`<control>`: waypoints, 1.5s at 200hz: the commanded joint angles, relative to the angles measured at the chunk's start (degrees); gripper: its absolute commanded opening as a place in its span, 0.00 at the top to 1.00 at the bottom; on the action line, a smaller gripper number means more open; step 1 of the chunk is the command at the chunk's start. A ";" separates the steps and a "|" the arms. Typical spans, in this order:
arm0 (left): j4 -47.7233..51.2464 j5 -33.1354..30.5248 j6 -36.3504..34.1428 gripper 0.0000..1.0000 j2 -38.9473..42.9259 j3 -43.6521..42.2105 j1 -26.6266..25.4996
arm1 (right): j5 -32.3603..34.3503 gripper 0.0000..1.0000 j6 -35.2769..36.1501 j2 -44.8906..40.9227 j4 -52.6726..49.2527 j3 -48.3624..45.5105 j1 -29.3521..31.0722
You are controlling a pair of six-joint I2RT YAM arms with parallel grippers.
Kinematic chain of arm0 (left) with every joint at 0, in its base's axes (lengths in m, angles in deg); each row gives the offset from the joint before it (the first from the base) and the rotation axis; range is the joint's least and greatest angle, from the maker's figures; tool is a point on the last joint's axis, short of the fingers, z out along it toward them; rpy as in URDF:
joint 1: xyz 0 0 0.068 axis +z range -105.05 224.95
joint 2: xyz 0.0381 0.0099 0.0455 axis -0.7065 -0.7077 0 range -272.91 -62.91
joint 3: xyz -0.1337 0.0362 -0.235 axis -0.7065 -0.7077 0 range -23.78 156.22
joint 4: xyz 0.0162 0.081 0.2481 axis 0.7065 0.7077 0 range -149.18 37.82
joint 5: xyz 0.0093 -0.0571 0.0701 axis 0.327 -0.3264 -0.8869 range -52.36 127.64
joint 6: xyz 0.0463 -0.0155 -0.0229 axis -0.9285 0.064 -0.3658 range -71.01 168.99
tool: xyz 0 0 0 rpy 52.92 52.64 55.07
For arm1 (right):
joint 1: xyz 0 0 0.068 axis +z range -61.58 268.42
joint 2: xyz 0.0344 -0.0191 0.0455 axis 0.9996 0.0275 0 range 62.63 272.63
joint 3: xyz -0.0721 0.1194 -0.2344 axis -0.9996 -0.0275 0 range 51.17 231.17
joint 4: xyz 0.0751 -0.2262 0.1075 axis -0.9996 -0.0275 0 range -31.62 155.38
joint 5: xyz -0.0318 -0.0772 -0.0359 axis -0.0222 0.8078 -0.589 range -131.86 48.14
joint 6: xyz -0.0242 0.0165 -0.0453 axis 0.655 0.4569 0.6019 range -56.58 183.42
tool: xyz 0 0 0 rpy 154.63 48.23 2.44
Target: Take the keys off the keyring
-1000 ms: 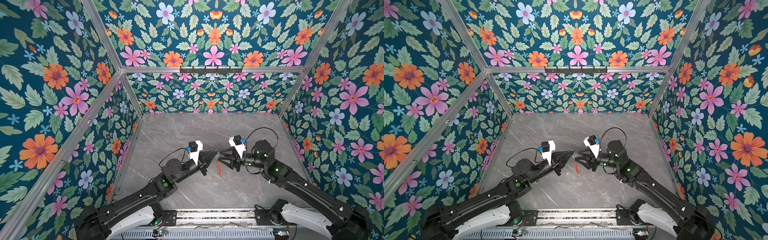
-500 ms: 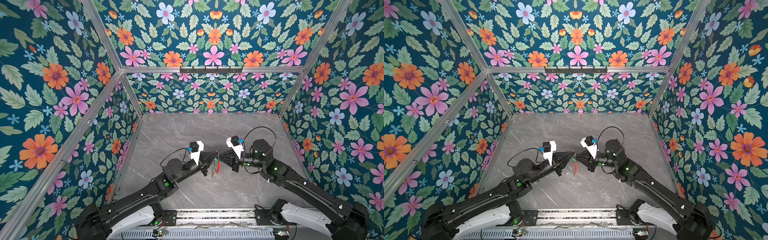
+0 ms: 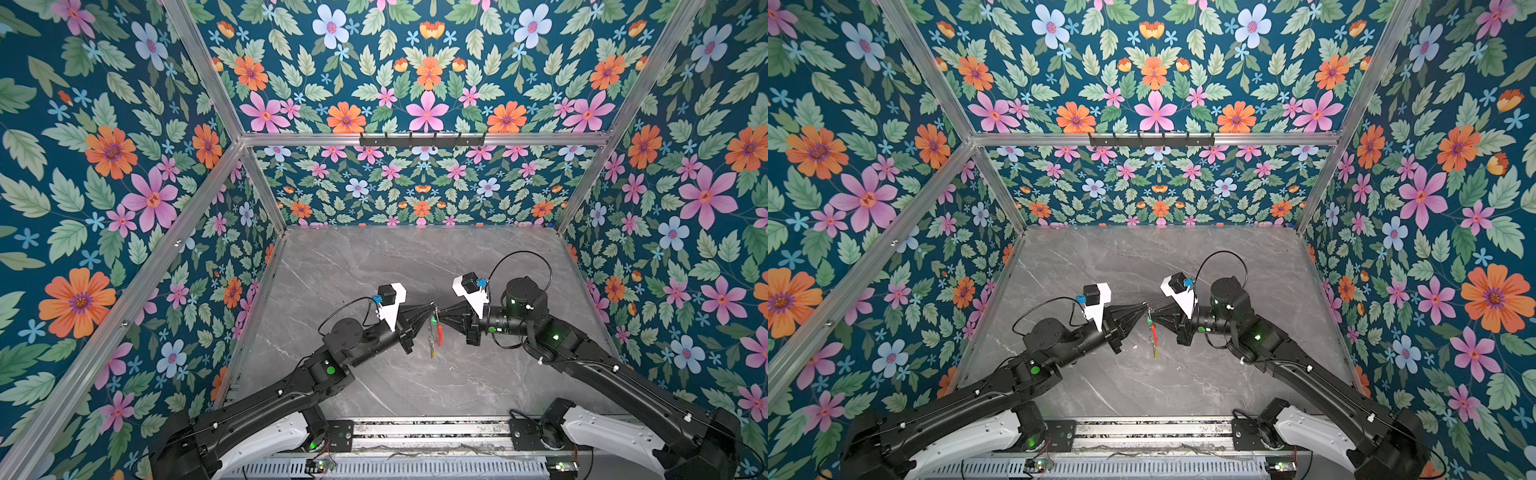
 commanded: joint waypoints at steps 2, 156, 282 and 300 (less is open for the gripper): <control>0.57 0.02 -1.32 1.00 1.03 0.46 0.06 | 0.17 1.00 3.40 0.03 -7.03 2.05 0.05; 5.64 5.32 -2.84 1.00 5.48 -0.54 0.07 | 3.13 1.00 11.15 3.34 -17.68 12.31 0.01; 3.75 9.91 -2.12 1.00 5.96 -1.43 0.11 | 1.94 1.00 14.86 5.83 -19.24 16.76 -0.18; 3.96 9.84 -2.12 1.00 6.14 -1.51 0.12 | 1.15 1.00 15.24 6.01 -19.83 17.49 -0.49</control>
